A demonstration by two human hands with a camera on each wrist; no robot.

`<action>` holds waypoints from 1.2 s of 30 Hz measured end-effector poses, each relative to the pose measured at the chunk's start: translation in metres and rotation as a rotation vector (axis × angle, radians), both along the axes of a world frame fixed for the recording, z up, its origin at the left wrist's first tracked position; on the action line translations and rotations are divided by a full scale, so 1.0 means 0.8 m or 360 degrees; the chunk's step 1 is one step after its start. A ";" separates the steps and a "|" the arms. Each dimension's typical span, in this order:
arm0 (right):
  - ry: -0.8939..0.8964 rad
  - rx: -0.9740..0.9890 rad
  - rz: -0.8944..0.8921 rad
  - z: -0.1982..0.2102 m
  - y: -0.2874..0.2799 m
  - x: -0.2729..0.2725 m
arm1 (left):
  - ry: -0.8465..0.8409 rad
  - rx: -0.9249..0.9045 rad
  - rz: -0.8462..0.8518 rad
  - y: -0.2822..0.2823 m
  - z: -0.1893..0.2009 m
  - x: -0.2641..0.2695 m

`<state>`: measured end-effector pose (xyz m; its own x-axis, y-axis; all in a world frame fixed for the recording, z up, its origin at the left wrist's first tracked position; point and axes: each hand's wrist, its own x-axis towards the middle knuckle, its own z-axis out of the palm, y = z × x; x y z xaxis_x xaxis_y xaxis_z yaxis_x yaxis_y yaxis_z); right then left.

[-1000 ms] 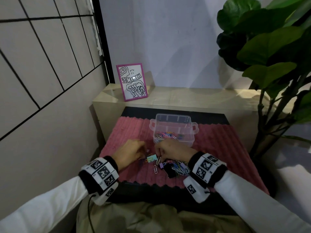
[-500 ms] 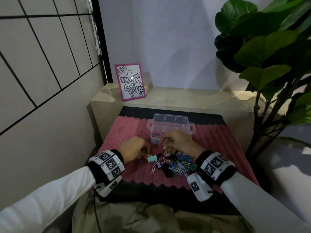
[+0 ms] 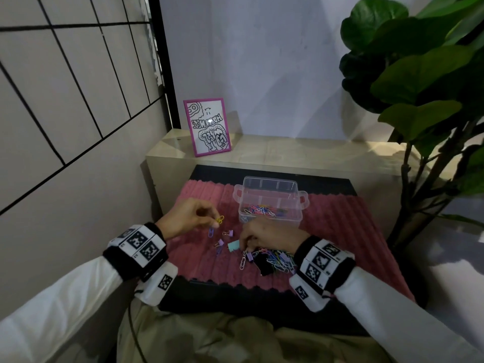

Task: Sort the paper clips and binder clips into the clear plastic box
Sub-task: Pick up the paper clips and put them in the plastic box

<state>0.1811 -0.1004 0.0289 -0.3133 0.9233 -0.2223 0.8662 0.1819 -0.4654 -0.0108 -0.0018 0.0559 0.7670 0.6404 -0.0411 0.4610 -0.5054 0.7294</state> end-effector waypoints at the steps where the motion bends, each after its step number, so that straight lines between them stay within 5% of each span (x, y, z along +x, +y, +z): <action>1: -0.0031 0.0021 0.0020 0.002 0.002 -0.002 | 0.0042 0.0013 -0.0009 0.000 -0.003 -0.002; 7: -0.0197 -0.0092 0.0044 0.008 0.013 -0.002 | 0.0047 -0.0359 -0.0067 -0.001 -0.027 -0.002; 13: -0.0052 -0.0242 -0.0096 0.013 0.007 0.013 | 0.0104 -0.0234 -0.0052 0.002 -0.027 0.003; 23: 0.0349 0.0469 -0.0732 0.054 0.025 0.078 | -0.0016 -0.0194 -0.0019 0.003 -0.015 -0.005; 28: -0.0244 0.0380 -0.0555 0.039 0.021 0.052 | -0.0106 -0.0198 0.0025 0.013 -0.005 0.007; 31: -0.0055 0.0577 -0.0381 0.035 0.002 0.030 | -0.0127 -0.0158 0.0053 0.018 0.005 0.010; 36: -0.0167 0.0161 -0.0015 0.029 -0.017 -0.009 | -0.0102 0.0054 0.0056 0.039 0.027 0.037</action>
